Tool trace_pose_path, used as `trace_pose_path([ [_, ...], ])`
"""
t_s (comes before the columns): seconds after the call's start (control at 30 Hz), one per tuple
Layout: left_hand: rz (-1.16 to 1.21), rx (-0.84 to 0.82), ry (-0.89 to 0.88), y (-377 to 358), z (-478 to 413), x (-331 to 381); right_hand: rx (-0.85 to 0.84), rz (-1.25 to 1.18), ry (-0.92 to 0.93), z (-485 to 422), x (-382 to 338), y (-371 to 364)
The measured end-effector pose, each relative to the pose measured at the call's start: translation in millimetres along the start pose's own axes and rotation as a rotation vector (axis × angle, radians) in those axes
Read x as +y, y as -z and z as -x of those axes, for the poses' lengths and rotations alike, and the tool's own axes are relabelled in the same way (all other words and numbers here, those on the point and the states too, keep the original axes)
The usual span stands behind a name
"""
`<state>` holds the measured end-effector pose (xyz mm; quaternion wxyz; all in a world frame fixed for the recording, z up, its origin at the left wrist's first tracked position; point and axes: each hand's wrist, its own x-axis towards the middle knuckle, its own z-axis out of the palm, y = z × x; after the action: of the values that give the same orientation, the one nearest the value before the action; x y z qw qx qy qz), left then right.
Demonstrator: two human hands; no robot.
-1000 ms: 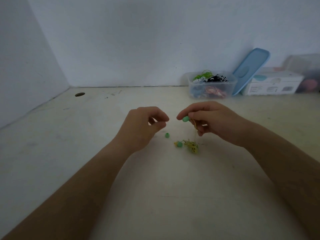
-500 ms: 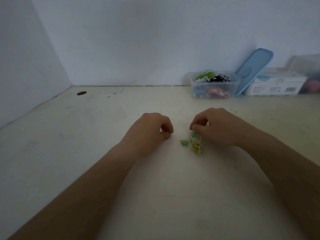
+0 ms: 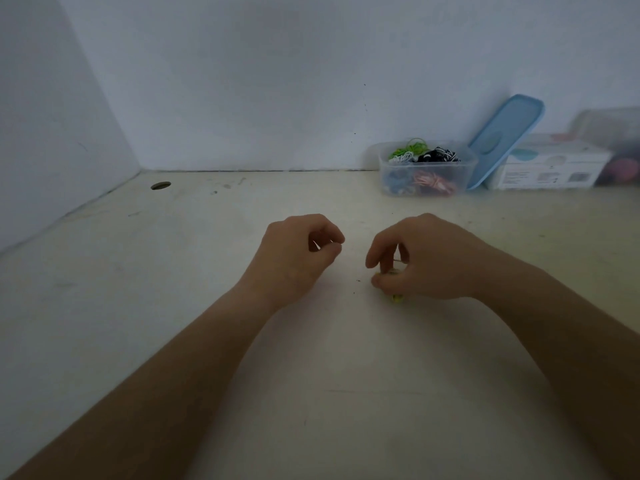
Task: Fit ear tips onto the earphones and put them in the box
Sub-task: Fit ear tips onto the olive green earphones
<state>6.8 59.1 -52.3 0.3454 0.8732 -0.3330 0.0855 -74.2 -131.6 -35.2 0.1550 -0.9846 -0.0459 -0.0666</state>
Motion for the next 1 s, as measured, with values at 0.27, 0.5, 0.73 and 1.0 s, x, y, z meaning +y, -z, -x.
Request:
trace_pose_path([
  [0.27,0.306,-0.042,0.139,-3,1,4,-0.06,0.101,0.035,2,-8,-1],
  [0.5,0.704,-0.121,0.284,2,4,8,-0.018,-0.044,0.064,0,-4,-4],
  [0.73,0.854,-0.151,0.341,0,5,9,0.161,-0.383,0.086,-2,1,5],
  [1.0,1.048,-0.155,0.396,-1,5,11,0.177,-0.755,0.055,-3,-3,-4],
])
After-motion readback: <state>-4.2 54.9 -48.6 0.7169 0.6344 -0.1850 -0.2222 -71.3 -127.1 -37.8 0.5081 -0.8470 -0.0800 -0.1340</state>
